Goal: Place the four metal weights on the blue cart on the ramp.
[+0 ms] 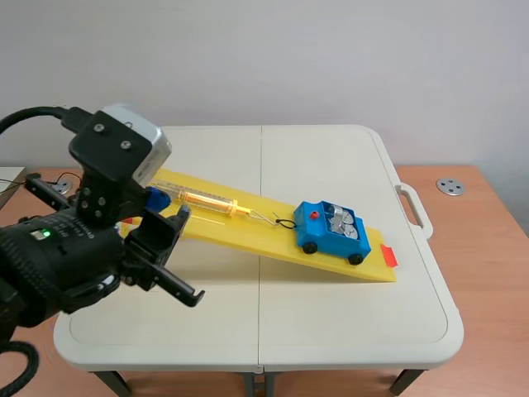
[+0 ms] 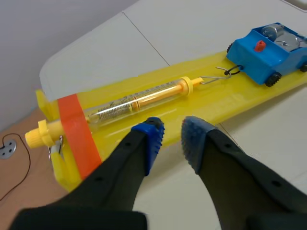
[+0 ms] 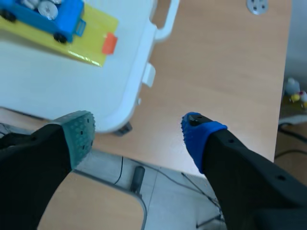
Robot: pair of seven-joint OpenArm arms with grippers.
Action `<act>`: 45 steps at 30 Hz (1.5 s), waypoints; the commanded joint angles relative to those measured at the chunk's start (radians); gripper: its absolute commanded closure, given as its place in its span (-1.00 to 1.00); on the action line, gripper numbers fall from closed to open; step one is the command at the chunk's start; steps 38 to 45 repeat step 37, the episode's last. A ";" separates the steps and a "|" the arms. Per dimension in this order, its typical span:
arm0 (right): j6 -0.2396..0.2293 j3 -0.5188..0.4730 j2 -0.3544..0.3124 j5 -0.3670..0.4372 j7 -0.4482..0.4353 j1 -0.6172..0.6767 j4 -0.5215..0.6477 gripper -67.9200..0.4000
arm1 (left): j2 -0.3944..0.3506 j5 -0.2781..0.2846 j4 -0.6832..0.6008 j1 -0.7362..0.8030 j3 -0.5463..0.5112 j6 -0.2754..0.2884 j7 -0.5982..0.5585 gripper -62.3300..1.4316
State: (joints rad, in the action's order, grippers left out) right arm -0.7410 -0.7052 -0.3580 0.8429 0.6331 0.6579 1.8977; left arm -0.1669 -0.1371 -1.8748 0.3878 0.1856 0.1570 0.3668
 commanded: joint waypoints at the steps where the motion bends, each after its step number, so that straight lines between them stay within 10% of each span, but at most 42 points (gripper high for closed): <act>1: -0.005 0.025 -0.066 0.092 -0.102 -0.037 0.091 -0.27 | -0.003 0.044 -0.154 0.063 -0.040 -0.042 -0.104 0.10; 12: 0.018 0.269 -0.063 0.019 -0.225 -0.129 0.091 -0.95 | -0.003 0.048 -0.279 0.245 -0.070 -0.043 -0.108 -1.00; 27: 0.104 0.440 -0.001 -0.173 -0.315 -0.129 0.089 -0.95 | -0.001 0.098 -0.285 0.293 -0.070 -0.118 -0.105 -1.00; 45: 0.117 0.478 0.004 -0.190 -0.326 -0.129 0.089 -0.95 | -0.003 0.098 -0.284 0.290 -0.070 -0.118 -0.116 -1.00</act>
